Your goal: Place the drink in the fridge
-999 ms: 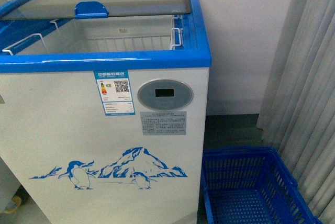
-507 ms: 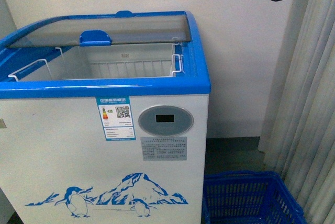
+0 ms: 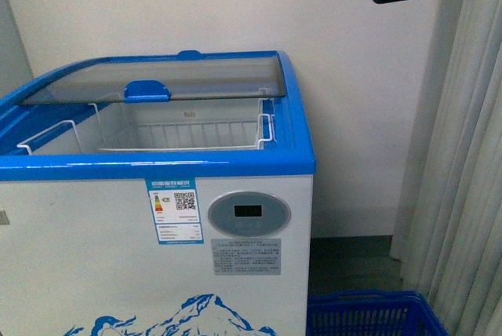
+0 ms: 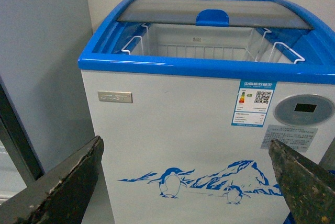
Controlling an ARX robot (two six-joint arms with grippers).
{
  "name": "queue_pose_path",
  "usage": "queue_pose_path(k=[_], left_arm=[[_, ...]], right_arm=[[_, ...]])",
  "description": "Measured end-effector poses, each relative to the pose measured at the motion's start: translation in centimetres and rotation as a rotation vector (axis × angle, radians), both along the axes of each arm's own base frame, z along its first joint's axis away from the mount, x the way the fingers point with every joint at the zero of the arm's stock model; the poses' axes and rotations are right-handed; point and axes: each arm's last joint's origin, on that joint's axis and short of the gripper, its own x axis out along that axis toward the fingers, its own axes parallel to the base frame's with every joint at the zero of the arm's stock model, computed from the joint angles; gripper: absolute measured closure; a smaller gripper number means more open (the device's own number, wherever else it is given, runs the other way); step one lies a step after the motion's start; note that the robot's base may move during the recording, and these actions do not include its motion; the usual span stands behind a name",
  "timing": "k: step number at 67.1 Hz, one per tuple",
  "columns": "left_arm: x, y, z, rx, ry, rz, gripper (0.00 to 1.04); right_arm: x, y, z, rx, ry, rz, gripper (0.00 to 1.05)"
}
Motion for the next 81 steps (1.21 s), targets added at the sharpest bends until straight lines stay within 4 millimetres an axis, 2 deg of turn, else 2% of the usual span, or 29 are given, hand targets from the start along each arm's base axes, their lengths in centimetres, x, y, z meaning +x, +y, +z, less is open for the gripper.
queue_pose_path(k=[14,30,38,52,67,74,81], left_arm=[[0.0,0.0,0.0,0.000,0.000,0.000,0.08],[0.0,0.0,0.0,0.000,0.000,0.000,0.08],[0.0,0.0,0.0,0.000,0.000,0.000,0.08],[0.0,0.0,0.0,0.000,0.000,0.000,0.08],[0.0,0.0,0.0,0.000,0.000,0.000,0.08],[0.0,0.0,0.0,0.000,0.000,0.000,0.08],[0.0,0.0,0.0,0.000,0.000,0.000,0.08]], right_arm=[[-4.0,-1.8,-0.4,0.037,-0.021,-0.032,0.07],[-7.6,-2.7,-1.0,0.064,-0.042,-0.035,0.07],[-10.7,-3.7,-1.4,0.085,-0.063,-0.032,0.07],[-16.5,-5.7,-3.6,0.066,-0.106,-0.016,0.07],[-20.7,-6.3,-5.6,0.061,-0.120,0.006,0.07],[-21.8,-6.6,-7.3,0.056,-0.083,0.008,0.07],[-22.0,-6.8,-8.9,0.053,-0.074,0.003,0.08]])
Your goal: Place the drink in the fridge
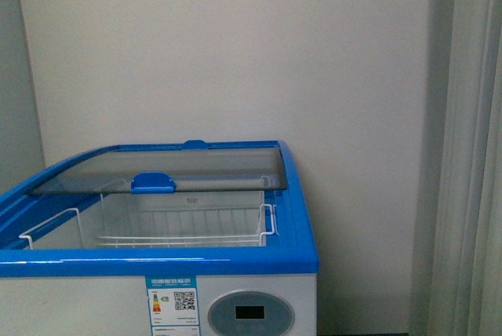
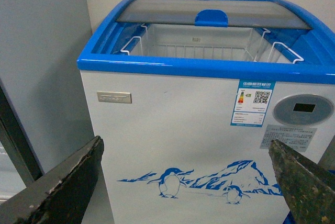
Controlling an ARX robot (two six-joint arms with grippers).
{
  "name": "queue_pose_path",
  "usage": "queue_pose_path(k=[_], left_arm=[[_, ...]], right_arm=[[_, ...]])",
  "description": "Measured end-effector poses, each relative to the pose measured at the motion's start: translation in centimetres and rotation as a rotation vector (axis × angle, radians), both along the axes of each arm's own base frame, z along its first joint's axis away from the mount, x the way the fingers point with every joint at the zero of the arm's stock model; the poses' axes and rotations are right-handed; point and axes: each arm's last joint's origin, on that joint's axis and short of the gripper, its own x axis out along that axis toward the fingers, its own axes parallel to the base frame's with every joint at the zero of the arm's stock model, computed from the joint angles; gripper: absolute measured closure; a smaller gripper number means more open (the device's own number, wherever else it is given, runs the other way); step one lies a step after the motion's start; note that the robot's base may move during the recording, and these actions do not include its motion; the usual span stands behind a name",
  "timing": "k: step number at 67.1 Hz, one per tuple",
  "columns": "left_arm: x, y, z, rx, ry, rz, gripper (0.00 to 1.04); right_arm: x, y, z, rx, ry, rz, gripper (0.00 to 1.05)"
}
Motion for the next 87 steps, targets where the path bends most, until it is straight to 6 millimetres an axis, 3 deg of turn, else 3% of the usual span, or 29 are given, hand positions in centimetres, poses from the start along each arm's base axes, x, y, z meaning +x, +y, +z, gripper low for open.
queue_pose_path(k=[9,21,29,58,80,87], left_arm=[[0.0,0.0,0.0,0.000,0.000,0.001,0.08],[0.0,0.0,0.0,0.000,0.000,0.000,0.08],[0.0,0.0,0.0,0.000,0.000,0.000,0.08],[0.0,0.0,0.0,0.000,0.000,0.000,0.08],[0.0,0.0,0.0,0.000,0.000,0.000,0.08],[0.0,0.0,0.0,0.000,0.000,0.000,0.08]], right_arm=[[0.0,-0.9,-3.0,0.025,0.070,-0.084,0.29],[0.0,-0.9,-7.1,0.032,0.081,-0.085,0.75],[-0.1,-0.9,-7.2,0.032,0.067,-0.085,1.02],[-0.1,-0.9,-7.1,0.034,0.066,-0.085,1.01],[-0.1,-0.9,-7.1,0.035,0.066,-0.085,0.46],[-0.1,-0.9,-7.2,0.035,0.066,-0.085,0.22]])
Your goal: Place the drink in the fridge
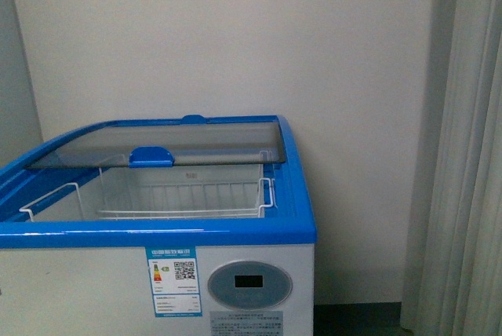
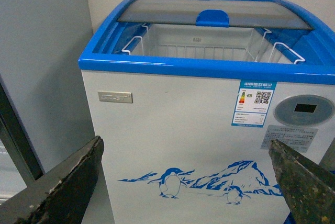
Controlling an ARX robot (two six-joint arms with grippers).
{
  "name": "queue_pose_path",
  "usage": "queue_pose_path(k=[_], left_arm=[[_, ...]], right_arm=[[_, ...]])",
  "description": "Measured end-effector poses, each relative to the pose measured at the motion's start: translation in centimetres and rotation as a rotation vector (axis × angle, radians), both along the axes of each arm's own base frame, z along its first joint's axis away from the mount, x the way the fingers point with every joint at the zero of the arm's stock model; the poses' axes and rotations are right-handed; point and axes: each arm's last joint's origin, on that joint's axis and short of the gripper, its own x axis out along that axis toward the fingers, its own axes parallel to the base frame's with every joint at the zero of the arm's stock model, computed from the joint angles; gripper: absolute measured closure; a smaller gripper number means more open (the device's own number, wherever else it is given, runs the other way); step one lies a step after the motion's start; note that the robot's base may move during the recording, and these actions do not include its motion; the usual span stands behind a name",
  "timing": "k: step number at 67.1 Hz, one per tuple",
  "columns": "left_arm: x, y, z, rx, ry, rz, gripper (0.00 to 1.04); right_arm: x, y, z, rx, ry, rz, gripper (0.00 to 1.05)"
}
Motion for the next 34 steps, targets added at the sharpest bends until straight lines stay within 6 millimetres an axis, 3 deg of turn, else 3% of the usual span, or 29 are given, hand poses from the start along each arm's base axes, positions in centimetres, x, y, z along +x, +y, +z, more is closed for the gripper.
queue_pose_path(k=[7,34], left_arm=[[0.00,0.00,0.00,0.000,0.000,0.000,0.08],[0.00,0.00,0.00,0.000,0.000,0.000,0.08]], right_arm=[[0.00,0.00,0.00,0.001,0.000,0.000,0.06],[0.00,0.00,0.01,0.001,0.000,0.000,0.07]])
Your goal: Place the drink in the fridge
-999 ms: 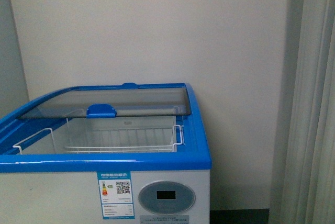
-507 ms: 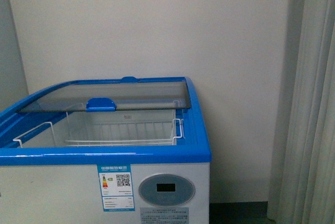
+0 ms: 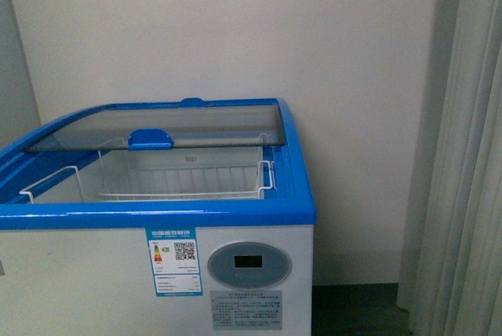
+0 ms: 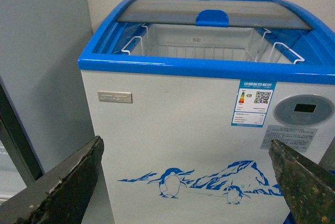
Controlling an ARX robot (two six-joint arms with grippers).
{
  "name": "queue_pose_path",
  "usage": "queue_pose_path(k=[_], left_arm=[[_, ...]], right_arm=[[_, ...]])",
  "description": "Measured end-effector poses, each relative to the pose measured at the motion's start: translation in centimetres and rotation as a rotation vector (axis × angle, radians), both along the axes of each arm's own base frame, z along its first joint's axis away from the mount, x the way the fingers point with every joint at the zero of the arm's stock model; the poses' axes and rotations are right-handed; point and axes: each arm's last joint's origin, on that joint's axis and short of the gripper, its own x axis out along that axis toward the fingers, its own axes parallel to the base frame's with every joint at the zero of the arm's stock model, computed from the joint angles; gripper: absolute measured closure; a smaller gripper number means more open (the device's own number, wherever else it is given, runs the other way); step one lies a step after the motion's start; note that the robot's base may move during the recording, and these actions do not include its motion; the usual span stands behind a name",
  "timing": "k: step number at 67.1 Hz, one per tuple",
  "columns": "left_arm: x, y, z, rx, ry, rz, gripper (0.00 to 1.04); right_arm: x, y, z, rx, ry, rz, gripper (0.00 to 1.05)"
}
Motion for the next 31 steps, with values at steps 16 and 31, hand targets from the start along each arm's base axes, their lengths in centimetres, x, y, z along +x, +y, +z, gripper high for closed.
queue_pose_path(k=[16,31], left_arm=[[0.00,0.00,0.00,0.000,0.000,0.000,0.08],[0.00,0.00,0.00,0.000,0.000,0.000,0.08]], right_arm=[[0.00,0.00,-0.01,0.000,0.000,0.000,0.07],[0.00,0.00,0.00,0.000,0.000,0.000,0.07]])
